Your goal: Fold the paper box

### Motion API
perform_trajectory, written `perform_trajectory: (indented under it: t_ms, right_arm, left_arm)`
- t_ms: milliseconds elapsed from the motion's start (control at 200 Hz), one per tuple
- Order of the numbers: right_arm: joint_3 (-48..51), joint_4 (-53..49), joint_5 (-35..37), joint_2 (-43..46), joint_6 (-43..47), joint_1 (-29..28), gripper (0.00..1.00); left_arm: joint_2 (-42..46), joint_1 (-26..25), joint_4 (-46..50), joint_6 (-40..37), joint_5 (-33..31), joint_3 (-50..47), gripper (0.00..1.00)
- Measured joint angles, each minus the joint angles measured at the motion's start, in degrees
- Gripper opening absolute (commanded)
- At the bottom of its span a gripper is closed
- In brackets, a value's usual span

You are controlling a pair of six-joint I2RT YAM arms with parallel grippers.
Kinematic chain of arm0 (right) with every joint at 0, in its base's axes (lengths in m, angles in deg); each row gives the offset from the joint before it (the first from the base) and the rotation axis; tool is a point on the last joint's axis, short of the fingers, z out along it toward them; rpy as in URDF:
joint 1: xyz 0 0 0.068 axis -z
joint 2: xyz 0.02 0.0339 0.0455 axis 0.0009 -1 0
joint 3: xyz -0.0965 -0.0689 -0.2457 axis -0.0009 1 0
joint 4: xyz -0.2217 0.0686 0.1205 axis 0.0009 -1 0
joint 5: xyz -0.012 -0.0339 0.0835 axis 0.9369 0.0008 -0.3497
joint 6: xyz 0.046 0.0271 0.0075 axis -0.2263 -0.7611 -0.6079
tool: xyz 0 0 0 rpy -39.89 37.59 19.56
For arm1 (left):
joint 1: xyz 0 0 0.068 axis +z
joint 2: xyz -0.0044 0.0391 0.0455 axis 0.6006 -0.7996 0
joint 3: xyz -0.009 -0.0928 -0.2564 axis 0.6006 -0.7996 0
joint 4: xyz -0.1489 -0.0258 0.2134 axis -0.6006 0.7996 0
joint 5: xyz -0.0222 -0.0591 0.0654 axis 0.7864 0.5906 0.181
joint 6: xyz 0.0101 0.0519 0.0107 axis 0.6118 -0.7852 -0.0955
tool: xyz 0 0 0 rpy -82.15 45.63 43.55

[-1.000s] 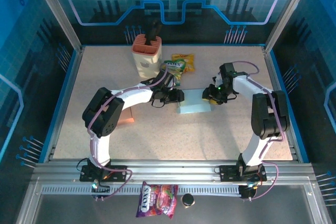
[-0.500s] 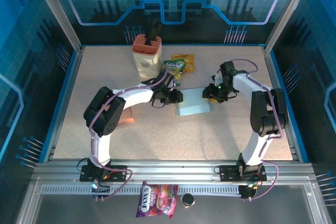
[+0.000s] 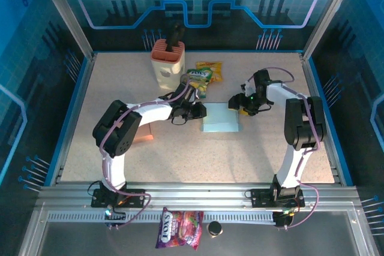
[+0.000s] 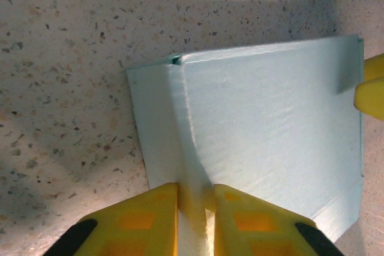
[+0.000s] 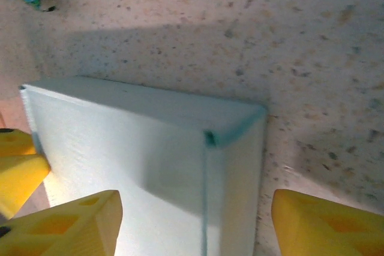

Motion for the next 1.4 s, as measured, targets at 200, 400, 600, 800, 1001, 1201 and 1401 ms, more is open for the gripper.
perform_trajectory:
  t_ms: [200, 400, 600, 800, 1001, 1201, 1401]
  right_arm:
    - [2.25, 4.17, -7.8, -0.02, -0.11, 0.09, 0.77]
    - [4.13, 8.13, -13.7, -0.04, -1.53, 0.09, 0.73]
    - [9.16, 11.67, -16.15, 2.89, -5.22, 0.09, 0.65]
    - [13.03, 16.37, -17.44, 5.77, -10.49, 0.09, 0.54]
    - [14.19, 20.87, -18.62, 5.81, -17.09, 0.09, 0.47]
    - [14.21, 22.18, -19.82, 6.12, -23.91, 0.11, 0.42]
    - [14.12, 19.89, -21.92, 6.62, -30.27, 1.7, 0.4]
  left_arm:
    - [1.18, 1.68, -4.13, 0.07, 2.23, -3.45, 0.15]
    - [1.22, 2.51, -5.6, 0.07, 3.45, -4.42, 0.15]
    - [1.22, 2.71, -5.77, 0.07, 3.63, -4.42, 0.15]
    - [1.22, 2.75, -5.75, 0.09, 3.63, -4.42, 0.17]
    - [3.82, 2.75, -5.03, -0.52, 2.27, -6.27, 0.45]
    - [14.43, 2.71, -3.89, -9.14, 1.68, -9.33, 0.51]
    - [26.38, -2.51, -1.09, -32.57, 2.73, -12.31, 0.66]
